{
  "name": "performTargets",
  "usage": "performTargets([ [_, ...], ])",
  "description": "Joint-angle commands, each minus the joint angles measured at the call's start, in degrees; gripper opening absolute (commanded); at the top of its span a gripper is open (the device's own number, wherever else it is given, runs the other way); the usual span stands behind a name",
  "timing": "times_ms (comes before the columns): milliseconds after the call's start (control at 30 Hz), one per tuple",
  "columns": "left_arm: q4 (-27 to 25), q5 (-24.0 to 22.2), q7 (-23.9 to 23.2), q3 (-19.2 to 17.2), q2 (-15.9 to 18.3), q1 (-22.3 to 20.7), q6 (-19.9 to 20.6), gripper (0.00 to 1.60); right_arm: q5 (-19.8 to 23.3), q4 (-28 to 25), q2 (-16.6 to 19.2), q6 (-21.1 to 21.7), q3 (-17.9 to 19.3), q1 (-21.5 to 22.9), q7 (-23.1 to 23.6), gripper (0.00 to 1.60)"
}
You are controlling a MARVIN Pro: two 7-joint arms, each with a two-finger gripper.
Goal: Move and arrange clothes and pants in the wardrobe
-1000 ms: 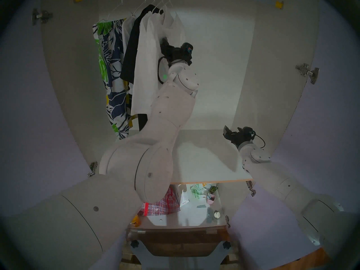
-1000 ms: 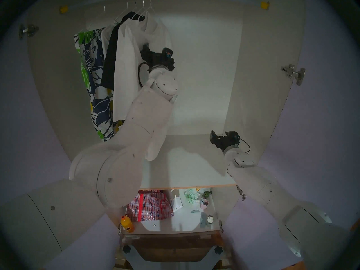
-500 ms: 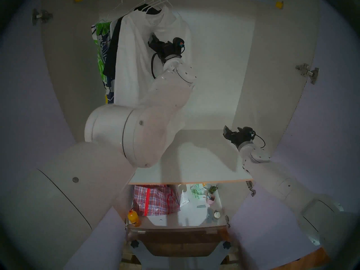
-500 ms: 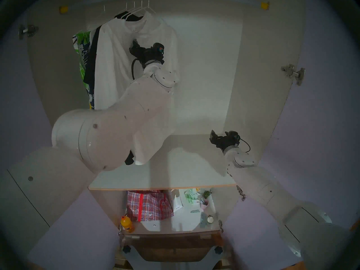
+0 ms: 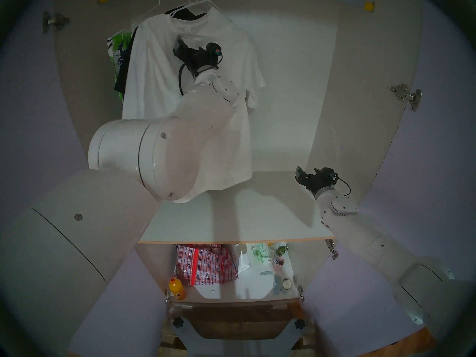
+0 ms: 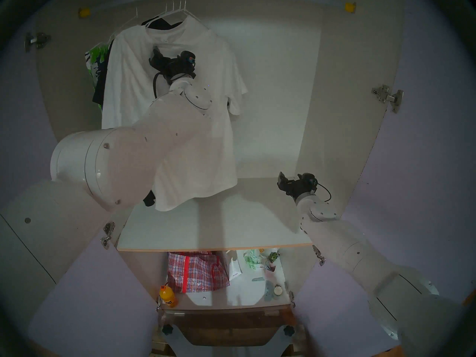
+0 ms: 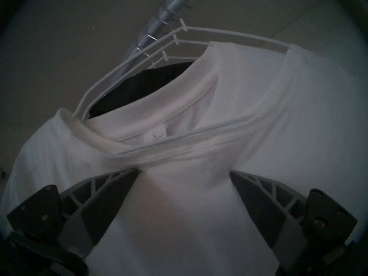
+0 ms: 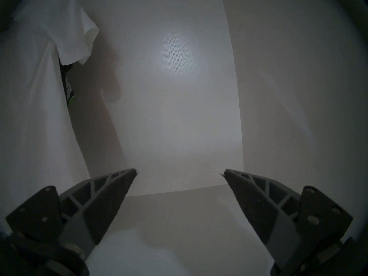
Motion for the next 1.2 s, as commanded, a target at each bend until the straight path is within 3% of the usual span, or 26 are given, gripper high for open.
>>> performTargets([
  [0, -0.7, 0.5, 1.0, 0.3, 2.4, -2.1, 0.6, 1.6, -0.2, -1.0, 0.1, -0.3, 0.5, 1.4, 0.1, 1.6],
  [633, 0.0, 0.6, 1.9, 0.7, 11.8, -1.4, -0.2, 1.6, -0.2, -1.1, 0.2, -0.3, 0.5, 1.4, 0.1, 1.6],
  [767, 0.2, 0.2, 4.4, 0.2, 11.9, -0.9, 1.8, 1.6, -0.2, -1.1, 0.2, -0.2, 0.5, 1.4, 0.1, 1.6],
  [867, 0.8, -0.8, 2.9, -0.8, 12.0, -1.0, 1.7, 1.6, -0.2, -1.1, 0.2, -0.2, 0.5, 1.4, 0.1, 1.6],
  [1000, 0.9, -0.9, -0.7, -0.8, 10.2, -0.3, -3.4, 1.6, -0.2, -1.1, 0.2, -0.2, 0.5, 1.4, 0.1, 1.6],
  [1167, 1.1, -0.3, -0.4, 0.2, 6.6, 1.3, -8.9, 1.6, -0.1, -0.9, 0.1, -0.3, 0.5, 1.4, 0.1, 1.6],
])
